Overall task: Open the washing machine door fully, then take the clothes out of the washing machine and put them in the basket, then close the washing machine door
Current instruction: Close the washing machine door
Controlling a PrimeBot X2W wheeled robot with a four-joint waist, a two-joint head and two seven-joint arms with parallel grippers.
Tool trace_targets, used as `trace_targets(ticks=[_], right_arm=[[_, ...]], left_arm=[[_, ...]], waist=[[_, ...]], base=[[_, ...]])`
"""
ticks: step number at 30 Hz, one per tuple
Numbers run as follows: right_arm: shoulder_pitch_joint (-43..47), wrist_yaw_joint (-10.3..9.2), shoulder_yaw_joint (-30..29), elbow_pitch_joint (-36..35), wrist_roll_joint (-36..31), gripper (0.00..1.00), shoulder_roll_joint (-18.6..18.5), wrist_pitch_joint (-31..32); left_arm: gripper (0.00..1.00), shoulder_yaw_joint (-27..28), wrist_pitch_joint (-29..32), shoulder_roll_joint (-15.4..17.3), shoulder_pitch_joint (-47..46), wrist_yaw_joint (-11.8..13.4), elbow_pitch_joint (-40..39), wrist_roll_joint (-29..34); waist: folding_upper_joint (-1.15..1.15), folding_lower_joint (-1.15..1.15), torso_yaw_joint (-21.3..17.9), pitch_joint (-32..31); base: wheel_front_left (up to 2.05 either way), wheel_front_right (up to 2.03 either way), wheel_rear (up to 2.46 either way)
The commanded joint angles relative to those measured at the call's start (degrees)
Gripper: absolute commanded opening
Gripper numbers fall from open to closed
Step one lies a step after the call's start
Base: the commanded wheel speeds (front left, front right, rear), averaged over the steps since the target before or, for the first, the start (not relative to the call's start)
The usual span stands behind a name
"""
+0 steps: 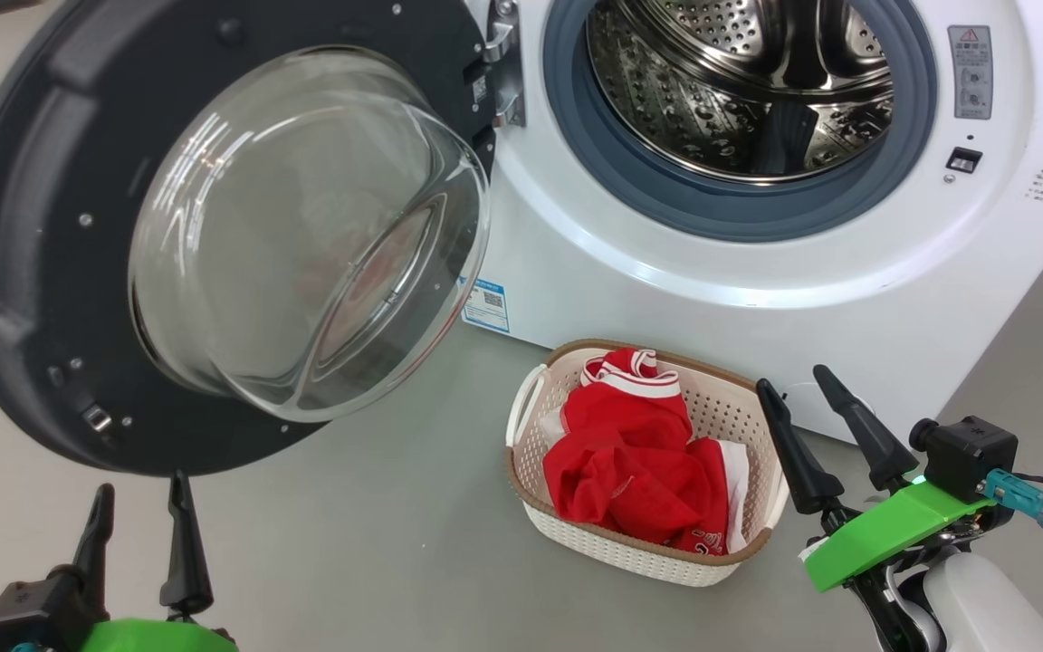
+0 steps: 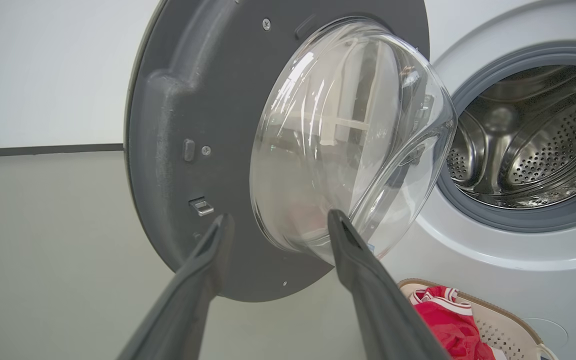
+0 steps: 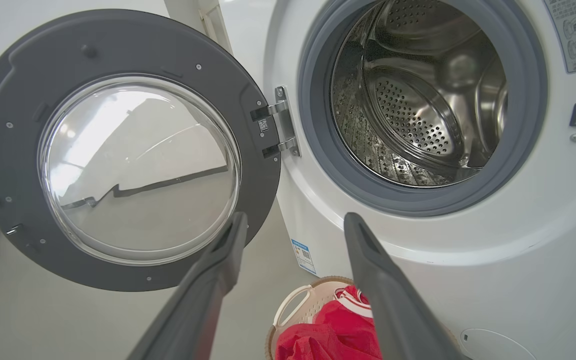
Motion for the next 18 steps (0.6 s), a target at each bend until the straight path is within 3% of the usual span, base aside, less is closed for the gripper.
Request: trace_targets(ticks=[1,18], right_arm=[[-0.24,0.09,1.08,-1.17,0.66,1.00,-0.20,-0.68],[-0.49,0.09,1.62,-1.12,1.02,1.00,-0.31,-0.68]], left_arm=[[1.00,2.28,-0.52,1.19,-1.36,0.42,-1.39,0.53],[1.00,2.61,-0.52,1.39,-0.96,0.97,-1.98,0.22]], waist=[[0.00,0.00,0.46,-0.25],[0.00,0.00,0.76,-0.05]], base=[[0.00,0.00,0.00],[0.00,0.00,0.00]])
